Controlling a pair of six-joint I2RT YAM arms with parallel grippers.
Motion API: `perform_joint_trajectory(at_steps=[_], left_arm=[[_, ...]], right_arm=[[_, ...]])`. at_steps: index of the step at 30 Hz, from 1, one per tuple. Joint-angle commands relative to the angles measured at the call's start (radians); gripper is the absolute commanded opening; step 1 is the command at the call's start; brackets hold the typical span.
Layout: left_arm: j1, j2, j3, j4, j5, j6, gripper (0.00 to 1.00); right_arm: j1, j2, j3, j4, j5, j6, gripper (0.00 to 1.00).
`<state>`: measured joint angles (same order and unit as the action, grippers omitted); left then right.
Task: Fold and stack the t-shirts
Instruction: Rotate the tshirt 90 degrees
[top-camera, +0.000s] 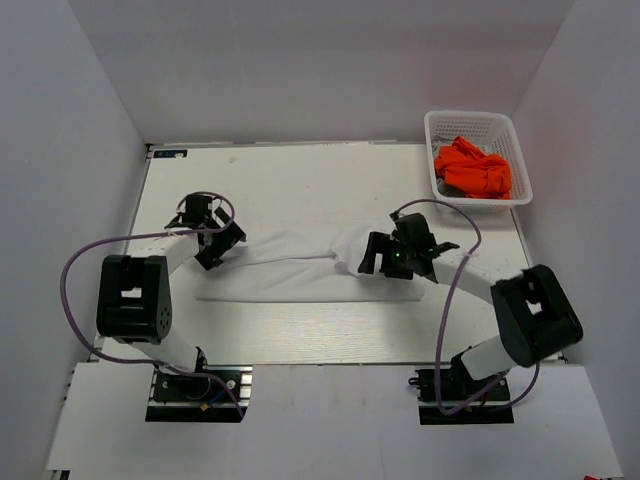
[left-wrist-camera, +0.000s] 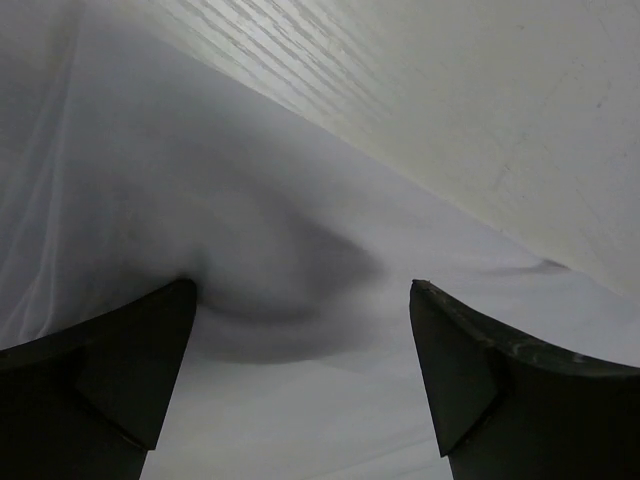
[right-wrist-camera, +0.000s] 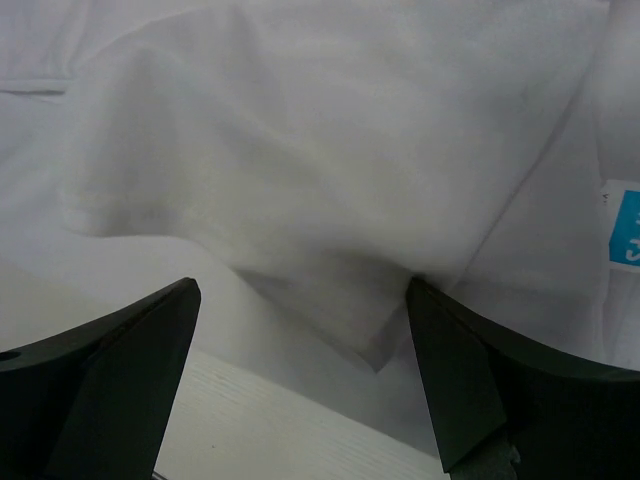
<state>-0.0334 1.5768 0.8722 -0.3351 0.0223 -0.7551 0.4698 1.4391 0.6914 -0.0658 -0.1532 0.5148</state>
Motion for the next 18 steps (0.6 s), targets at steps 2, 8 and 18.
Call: perform_joint_trajectory(at_steps=[2, 8, 18], left_arm=[[-0.054, 0.017, -0.042, -0.073, -0.056, -0.001, 1.0], [-0.144, -0.038, -0.174, -0.218, -0.107, -0.061, 1.0], [-0.44, -0.126, -0.171, -0.291, 0.142, -0.115, 1.0]], right_arm=[[-0.032, 0.119, 0.141, -0.119, 0.102, 0.027, 0.9], [-0.088, 0.349, 0.331, -0.22, 0.132, -0.061, 0.9], [-0.094, 0.89, 1.032, -0.279, -0.143, -0.317, 0.9]])
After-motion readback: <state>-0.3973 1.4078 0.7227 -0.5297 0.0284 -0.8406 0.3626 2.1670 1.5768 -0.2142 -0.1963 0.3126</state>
